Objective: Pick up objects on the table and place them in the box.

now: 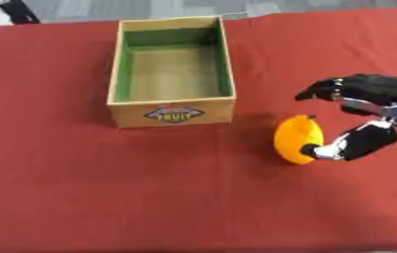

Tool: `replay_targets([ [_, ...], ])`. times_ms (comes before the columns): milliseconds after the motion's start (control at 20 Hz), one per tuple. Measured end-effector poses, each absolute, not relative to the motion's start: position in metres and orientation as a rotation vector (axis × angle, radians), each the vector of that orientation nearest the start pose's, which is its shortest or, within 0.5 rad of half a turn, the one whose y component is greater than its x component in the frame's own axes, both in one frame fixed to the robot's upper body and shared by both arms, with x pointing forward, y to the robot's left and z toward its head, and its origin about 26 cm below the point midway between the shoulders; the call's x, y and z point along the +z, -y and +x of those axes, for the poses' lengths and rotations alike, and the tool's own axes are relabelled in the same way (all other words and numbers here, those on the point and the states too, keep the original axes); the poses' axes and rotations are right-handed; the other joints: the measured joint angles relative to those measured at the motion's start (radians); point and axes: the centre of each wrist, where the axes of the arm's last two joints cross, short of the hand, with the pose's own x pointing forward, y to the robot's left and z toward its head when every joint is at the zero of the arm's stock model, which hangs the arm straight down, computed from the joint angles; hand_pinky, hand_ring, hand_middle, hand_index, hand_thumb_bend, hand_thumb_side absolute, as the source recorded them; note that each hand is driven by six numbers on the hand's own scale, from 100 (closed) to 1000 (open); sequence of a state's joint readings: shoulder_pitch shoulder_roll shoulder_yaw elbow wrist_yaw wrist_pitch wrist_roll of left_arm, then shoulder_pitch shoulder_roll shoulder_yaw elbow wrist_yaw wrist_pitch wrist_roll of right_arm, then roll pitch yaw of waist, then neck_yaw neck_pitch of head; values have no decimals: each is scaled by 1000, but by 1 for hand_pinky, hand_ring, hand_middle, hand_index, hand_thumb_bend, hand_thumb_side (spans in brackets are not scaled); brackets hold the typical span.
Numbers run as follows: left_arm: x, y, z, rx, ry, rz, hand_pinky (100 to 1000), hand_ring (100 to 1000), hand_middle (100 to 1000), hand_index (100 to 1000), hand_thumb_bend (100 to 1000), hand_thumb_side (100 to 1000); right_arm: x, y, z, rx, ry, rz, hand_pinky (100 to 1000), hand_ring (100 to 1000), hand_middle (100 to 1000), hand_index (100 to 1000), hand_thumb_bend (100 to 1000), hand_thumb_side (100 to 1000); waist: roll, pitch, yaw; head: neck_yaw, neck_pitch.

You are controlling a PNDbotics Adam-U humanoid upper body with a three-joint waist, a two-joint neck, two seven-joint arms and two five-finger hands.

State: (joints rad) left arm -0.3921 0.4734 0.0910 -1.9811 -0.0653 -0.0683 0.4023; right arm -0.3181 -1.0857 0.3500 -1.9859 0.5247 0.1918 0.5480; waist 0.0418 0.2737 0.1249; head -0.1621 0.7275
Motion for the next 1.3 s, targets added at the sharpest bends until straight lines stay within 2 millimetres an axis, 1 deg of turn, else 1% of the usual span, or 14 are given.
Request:
replay_targets([
  [350, 248, -293, 305, 0, 2518, 572, 613, 689, 746, 944, 261, 1000, 219, 300, 285, 1761, 1097, -839, 828, 889, 867, 1000, 585, 715, 5, 19, -8, -7, 0],
  [600, 248, -293, 305, 1, 2518, 569, 614, 687, 741, 934, 229, 1000, 215, 298, 285, 1769, 1060, -853, 811, 876, 819, 1000, 573, 702, 8, 26, -3, -17, -1],
  [750, 249, -293, 306, 4, 2520, 565, 613, 687, 739, 931, 227, 1000, 213, 299, 288, 1770, 1045, -870, 802, 866, 800, 1000, 562, 698, 11, 29, -2, -23, -9],
  [850, 249, -292, 306, 5, 2522, 563, 614, 687, 739, 930, 223, 1000, 211, 300, 290, 1764, 1044, -882, 792, 856, 786, 1000, 543, 696, 12, 29, -1, -26, -14],
  [1050, 250, -292, 306, 5, 2525, 562, 614, 686, 736, 925, 216, 1000, 209, 299, 295, 1759, 1056, -908, 771, 836, 759, 1000, 501, 657, 12, 31, 5, -30, -19],
  [1150, 250, -292, 306, 6, 2526, 560, 615, 686, 735, 924, 210, 1000, 208, 301, 299, 1755, 1057, -930, 761, 825, 741, 1000, 463, 630, 12, 34, 6, -31, -19],
  [1200, 250, -292, 306, 6, 2527, 558, 615, 686, 734, 922, 206, 1000, 207, 302, 301, 1752, 1058, -939, 746, 810, 715, 990, 425, 609, 12, 35, 7, -31, -19],
  [1300, 250, -292, 306, 5, 2528, 556, 615, 685, 733, 920, 203, 1000, 205, 306, 306, 1741, 1064, -964, 736, 800, 694, 964, 372, 582, 12, 35, 10, -32, -19],
])
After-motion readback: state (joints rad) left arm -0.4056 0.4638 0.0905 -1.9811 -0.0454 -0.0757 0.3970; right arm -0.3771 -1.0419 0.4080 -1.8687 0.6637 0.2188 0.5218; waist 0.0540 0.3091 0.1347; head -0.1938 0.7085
